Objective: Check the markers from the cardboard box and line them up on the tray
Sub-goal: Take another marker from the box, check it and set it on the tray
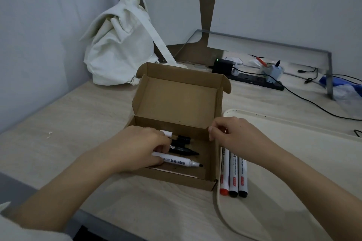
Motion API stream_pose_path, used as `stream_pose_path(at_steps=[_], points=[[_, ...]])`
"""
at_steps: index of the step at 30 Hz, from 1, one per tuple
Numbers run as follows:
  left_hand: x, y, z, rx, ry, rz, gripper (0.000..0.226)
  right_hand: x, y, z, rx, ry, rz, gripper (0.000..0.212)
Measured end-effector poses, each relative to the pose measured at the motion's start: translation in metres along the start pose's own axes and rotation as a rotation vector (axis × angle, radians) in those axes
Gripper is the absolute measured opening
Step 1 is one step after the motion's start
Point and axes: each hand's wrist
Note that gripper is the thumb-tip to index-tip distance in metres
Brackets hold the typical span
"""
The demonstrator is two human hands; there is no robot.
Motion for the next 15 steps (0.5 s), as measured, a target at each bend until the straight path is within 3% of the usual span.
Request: stream_pose_path(at_steps=[5,8,11,15], points=[[0.017,-0.010,0.021,-0.209,-0.187,0.211,0.010,0.001,0.004,-0.004,-0.012,-0.020,0.006,0.023],[0.024,-0.007,0.027,-0.340,-0.275,0.363,0.019,0.008,0.010,-0.009,-0.022,-0.053,0.028,0.021],[0.026,-0.003,0.027,-0.403,-0.330,0.481,0.031,0.020,0.017,-0.016,-0.023,-0.092,0.075,0.022],[0.028,0.001,0.028,-0.433,-0.399,0.590,0.028,0.035,0.025,-0.027,0.030,-0.140,0.129,0.026]])
Point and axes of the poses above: each hand's wrist, its own z-axis away from the middle knuckle, its own y-axis out of the palm, x = y × z
